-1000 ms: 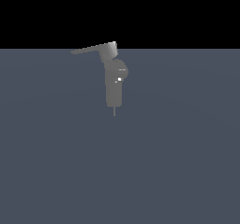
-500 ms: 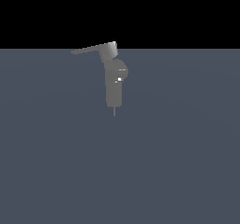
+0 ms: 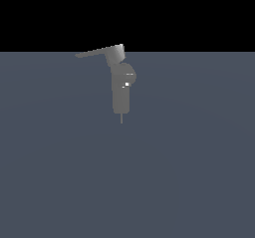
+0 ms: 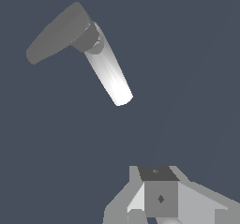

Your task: Turn on the faucet by rotating a designated handle.

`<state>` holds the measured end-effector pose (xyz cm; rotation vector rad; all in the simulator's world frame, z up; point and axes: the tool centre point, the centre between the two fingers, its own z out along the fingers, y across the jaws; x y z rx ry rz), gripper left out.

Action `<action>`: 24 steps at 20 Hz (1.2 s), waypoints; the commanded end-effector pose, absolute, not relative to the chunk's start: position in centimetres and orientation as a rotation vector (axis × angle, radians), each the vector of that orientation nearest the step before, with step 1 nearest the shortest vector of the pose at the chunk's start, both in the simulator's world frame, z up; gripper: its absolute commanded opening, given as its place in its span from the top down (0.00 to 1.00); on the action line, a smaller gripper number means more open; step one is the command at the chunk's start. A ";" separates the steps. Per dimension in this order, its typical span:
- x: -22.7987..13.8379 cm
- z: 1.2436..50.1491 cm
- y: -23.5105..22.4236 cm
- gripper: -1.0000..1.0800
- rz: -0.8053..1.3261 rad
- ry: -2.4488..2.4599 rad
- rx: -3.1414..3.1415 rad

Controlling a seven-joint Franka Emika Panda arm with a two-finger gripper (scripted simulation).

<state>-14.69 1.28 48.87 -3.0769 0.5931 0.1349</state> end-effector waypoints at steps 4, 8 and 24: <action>-11.1 48.1 2.4 1.00 0.152 0.779 -3.049; -8.5 47.2 3.2 1.00 0.164 0.912 -3.023; 1.0 41.6 7.5 1.00 0.198 1.434 -2.864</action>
